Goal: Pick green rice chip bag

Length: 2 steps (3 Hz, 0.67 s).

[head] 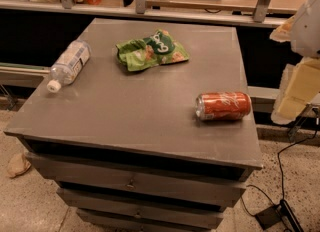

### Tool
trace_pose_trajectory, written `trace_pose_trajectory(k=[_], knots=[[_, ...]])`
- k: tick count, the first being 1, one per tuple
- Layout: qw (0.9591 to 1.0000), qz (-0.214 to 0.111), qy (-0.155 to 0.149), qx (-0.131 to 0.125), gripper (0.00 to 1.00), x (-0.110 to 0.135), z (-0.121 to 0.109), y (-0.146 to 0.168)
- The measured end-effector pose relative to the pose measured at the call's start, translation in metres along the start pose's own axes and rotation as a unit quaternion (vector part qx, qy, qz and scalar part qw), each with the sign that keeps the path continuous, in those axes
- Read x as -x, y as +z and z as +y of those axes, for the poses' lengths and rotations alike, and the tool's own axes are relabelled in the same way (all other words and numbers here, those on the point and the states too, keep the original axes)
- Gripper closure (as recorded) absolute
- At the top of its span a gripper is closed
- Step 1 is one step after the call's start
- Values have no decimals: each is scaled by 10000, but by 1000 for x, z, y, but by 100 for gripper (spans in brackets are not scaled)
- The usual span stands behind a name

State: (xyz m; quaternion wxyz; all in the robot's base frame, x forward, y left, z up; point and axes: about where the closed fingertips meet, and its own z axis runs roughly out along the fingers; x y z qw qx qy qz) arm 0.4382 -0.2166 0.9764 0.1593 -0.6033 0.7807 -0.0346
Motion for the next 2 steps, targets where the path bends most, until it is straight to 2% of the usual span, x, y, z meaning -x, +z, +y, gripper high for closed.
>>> trace_pose_trajectory(k=[1,2], knots=[[10000,-36,-30,-34,0,2,-2,1],[9993,-370,-109,-28,0,15,-16,10]])
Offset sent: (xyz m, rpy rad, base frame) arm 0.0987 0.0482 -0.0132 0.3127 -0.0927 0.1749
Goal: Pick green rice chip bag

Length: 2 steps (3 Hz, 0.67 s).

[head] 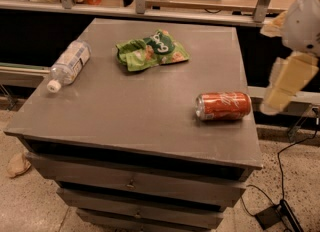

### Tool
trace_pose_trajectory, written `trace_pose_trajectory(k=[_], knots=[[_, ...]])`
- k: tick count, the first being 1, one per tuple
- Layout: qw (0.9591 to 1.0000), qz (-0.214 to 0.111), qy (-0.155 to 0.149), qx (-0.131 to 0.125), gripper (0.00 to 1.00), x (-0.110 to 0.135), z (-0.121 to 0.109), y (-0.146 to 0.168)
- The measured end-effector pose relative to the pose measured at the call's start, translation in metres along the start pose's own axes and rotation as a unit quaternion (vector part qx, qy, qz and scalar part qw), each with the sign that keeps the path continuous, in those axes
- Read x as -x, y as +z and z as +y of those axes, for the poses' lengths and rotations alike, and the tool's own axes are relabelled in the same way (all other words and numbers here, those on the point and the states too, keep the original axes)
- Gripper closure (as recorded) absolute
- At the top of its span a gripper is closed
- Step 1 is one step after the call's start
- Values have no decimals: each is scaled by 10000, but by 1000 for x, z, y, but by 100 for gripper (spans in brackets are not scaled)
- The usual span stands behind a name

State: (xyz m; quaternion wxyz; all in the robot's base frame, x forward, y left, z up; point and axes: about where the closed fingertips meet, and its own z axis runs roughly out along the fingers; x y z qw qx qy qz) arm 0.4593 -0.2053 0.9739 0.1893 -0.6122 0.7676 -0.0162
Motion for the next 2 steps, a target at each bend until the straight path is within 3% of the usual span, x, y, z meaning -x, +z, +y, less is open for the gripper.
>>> trace_pose_trajectory(k=[1,2], knots=[[9960,-854,-261,51,0,36,-45,31],[9873,-1470,-583,150,0,72,-80,57]])
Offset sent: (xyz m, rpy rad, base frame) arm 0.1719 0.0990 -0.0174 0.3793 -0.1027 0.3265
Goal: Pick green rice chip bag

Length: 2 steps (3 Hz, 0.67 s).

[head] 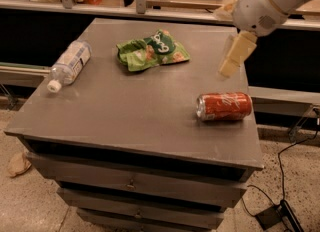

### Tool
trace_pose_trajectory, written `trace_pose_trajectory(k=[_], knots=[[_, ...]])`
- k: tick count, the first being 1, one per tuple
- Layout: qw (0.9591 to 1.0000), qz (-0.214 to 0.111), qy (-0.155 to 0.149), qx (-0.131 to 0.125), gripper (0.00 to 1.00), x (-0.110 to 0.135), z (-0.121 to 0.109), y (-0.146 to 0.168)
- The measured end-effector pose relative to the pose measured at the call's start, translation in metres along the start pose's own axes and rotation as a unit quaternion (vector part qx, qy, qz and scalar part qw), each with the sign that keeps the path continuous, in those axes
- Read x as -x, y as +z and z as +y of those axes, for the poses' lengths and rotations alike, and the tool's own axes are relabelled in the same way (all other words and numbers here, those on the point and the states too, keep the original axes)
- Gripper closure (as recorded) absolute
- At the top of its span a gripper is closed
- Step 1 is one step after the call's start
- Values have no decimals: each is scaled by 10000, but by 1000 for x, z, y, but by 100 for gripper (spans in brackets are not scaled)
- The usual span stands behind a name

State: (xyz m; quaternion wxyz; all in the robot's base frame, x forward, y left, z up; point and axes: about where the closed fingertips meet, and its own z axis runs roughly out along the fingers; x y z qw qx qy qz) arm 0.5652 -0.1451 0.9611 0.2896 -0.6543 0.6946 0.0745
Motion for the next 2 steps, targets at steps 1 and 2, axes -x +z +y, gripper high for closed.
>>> trace_pose_trajectory(k=[1,2], knots=[[9991,-372,-218,-26,0,15,-33,34],[9978,-527,-86,-398,0,25,-68,70]])
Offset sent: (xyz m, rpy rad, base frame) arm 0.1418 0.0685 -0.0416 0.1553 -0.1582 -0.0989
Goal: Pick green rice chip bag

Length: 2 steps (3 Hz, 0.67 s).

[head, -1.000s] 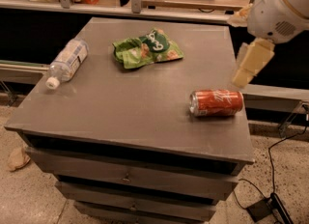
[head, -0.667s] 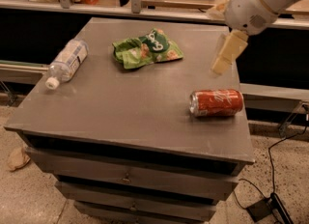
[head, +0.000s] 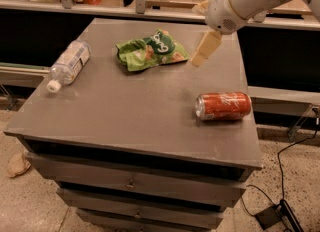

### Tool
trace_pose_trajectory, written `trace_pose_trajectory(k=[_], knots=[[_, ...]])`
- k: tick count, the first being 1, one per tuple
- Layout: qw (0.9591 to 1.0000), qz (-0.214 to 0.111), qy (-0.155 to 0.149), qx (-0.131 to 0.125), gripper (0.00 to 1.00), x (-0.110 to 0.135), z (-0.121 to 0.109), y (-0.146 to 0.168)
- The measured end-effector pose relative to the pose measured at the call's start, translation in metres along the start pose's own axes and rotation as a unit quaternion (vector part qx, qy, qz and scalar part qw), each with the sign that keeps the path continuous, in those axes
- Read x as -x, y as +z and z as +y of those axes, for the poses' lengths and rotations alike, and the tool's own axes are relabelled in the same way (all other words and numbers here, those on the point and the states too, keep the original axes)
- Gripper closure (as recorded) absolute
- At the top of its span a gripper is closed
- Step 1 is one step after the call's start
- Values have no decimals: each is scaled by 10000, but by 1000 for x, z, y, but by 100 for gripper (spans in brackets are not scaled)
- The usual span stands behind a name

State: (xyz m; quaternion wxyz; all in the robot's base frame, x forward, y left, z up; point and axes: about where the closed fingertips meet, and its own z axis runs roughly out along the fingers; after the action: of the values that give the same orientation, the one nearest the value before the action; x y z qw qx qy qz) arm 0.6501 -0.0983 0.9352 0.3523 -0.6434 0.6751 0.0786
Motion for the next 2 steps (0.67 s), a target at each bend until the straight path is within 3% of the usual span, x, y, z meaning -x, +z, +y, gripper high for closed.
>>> trace_pose_trajectory(k=[1,2], knots=[[9994,-175,272,-124,0,11,-24,32],[9981,-77,613,75,0,23,-37,71]])
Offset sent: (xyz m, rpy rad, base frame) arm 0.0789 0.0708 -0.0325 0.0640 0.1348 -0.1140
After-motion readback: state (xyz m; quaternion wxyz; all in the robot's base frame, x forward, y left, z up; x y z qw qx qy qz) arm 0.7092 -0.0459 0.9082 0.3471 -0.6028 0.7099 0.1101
